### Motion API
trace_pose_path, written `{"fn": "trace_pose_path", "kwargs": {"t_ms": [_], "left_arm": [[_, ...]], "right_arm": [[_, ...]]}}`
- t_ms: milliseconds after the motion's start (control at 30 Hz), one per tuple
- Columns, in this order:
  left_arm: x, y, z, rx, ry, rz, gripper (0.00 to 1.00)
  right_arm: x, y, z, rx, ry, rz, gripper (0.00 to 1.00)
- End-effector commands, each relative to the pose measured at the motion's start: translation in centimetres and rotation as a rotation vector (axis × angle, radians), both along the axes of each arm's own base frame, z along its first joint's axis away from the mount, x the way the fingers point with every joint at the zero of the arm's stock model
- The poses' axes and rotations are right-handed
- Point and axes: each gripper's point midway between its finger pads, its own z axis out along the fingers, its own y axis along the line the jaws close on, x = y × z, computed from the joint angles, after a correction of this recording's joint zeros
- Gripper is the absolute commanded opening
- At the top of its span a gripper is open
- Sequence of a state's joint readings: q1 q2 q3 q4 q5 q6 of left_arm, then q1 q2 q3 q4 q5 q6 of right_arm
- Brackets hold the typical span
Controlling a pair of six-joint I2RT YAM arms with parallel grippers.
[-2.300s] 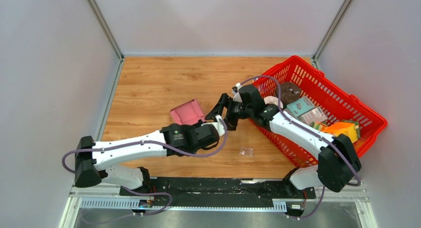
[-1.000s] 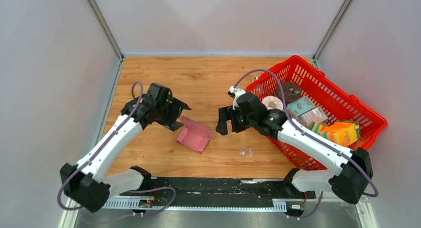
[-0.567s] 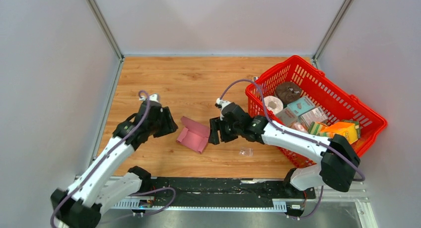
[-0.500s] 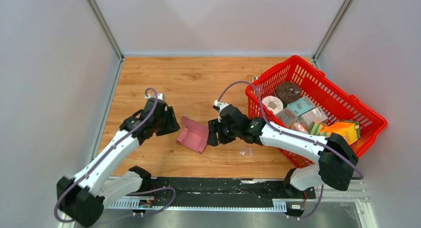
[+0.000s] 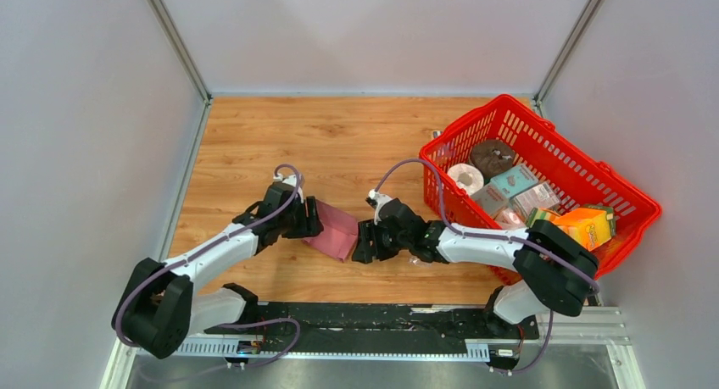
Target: Fold the paper box
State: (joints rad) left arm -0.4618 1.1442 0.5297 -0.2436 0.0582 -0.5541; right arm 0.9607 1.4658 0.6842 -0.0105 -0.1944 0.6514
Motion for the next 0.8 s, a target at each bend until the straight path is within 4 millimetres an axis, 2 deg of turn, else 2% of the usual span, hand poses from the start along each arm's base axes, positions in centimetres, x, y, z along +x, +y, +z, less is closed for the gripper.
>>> {"fn": "trace_pose_path", "kwargs": {"t_ms": [0,67,167,267,367,433,500,533,600,633,767], "left_arm": [[1.6,-1.6,0.0,-0.083,-0.092,-0.035,0.65],[1.8,-2.0,0.2,-0.121,-0.116,-0.021,0.64],[1.0,-2.1,0.2,-0.179,-0.129,0.011,0.63],[-0.1,-2.4,0.3,-0.231,-0.124,0.039,0.63],[-0.7,-3.1,1.3,-0.274,-0.144,0.040,0.61],[-1.0,-2.9,1.7,-0.273,-0.148,0.047,0.61],[-1.3,-2.6,2.4,-0.274,-0.171,0.044,0.63],[-1.9,-2.0,1.8,-0.244,-0.142,0.054,0.64],[-2.2,-1.2,2.1,-0.221,-0.149,0.071,0.66],[-2.7,-0.3,1.5,-0.182,-0.124,0.094,0.66],[-3.5,1.1,0.8,-0.151,-0.110,0.149,0.57]], "right_arm": [[1.9,2.0,0.8,0.087,-0.050,-0.037,0.60],[2.7,2.2,0.5,0.077,-0.029,-0.066,0.60],[3.7,1.7,-0.2,0.051,-0.018,-0.111,0.62],[5.5,1.0,-0.6,0.034,-0.007,-0.148,0.63],[7.4,0.3,-0.2,0.052,-0.008,-0.171,0.63],[8.0,-0.7,-0.6,0.004,-0.007,-0.179,0.63],[7.8,-1.6,-0.9,-0.039,0.006,-0.180,0.64],[7.6,-1.8,-0.9,-0.048,0.009,-0.186,0.64],[6.7,-2.4,-1.1,-0.051,0.033,-0.191,0.65],[6.5,-2.5,-1.0,-0.045,0.036,-0.194,0.65],[6.2,-2.3,-0.8,-0.049,-0.011,-0.191,0.61]]}}
